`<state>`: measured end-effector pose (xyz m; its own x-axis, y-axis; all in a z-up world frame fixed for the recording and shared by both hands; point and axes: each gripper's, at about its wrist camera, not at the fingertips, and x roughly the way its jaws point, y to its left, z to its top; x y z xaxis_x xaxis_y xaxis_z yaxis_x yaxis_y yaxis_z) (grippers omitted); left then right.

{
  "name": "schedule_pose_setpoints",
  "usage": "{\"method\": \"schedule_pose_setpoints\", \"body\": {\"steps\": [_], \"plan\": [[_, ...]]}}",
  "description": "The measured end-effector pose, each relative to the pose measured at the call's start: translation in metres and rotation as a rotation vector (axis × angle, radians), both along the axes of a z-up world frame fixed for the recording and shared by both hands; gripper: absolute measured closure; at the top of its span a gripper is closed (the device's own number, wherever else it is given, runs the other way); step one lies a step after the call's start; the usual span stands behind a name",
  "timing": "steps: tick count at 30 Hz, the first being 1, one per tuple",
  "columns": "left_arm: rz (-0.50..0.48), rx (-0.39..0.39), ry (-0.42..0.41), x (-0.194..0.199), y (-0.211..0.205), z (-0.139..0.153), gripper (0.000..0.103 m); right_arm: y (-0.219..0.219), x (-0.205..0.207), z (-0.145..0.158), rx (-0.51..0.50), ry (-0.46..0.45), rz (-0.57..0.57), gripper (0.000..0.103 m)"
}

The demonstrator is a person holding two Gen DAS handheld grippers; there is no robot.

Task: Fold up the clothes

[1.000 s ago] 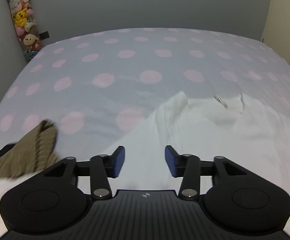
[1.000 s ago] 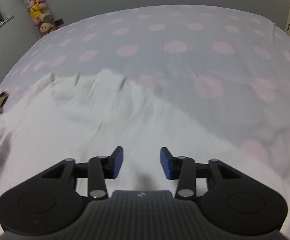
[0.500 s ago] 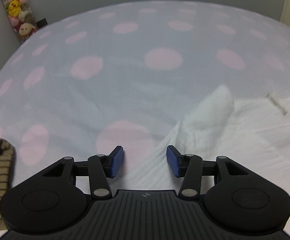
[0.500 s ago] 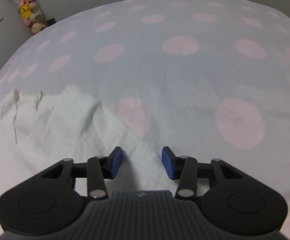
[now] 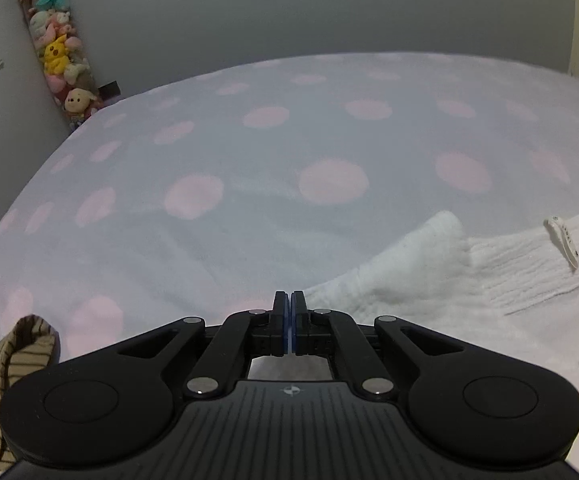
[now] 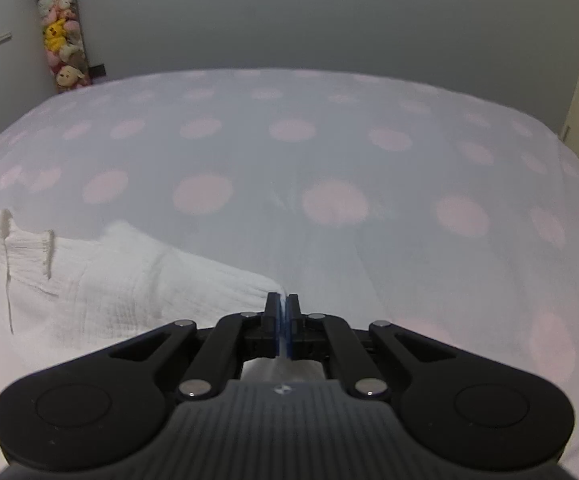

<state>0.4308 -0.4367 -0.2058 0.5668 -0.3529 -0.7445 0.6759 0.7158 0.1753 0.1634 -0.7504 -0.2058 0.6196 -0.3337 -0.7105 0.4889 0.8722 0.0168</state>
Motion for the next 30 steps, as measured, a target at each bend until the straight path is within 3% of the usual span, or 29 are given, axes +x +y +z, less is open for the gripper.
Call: {"method": "schedule_pose_setpoints", "body": {"steps": [6,8,10,11,12,15,23,30], "plan": [[0.025,0.061,0.058,0.006,-0.003,-0.019,0.100,0.003,0.028,-0.034,-0.035,0.152,0.024,0.098],[0.040,0.058,0.083,0.007,0.002,-0.018,0.092,0.001,0.026,-0.039,-0.002,0.158,0.013,0.095],[0.034,0.030,0.079,0.002,0.010,-0.007,0.081,0.001,0.015,-0.035,0.019,0.137,0.000,0.084],[0.036,0.009,0.071,-0.003,0.016,0.001,0.077,0.000,0.008,-0.030,0.029,0.119,-0.008,0.071],[0.039,-0.012,0.063,-0.009,0.023,0.009,0.074,-0.002,-0.001,-0.024,0.039,0.099,-0.017,0.066],[0.041,-0.059,0.053,-0.027,0.044,0.033,0.063,-0.010,-0.043,-0.006,0.085,0.049,-0.066,0.066],[0.028,-0.045,0.088,-0.074,0.095,0.070,0.062,-0.030,-0.206,0.014,0.180,-0.010,-0.322,0.063],[0.061,-0.015,0.089,-0.108,0.128,0.084,0.062,-0.038,-0.327,0.000,0.241,-0.025,-0.536,0.051]]}}
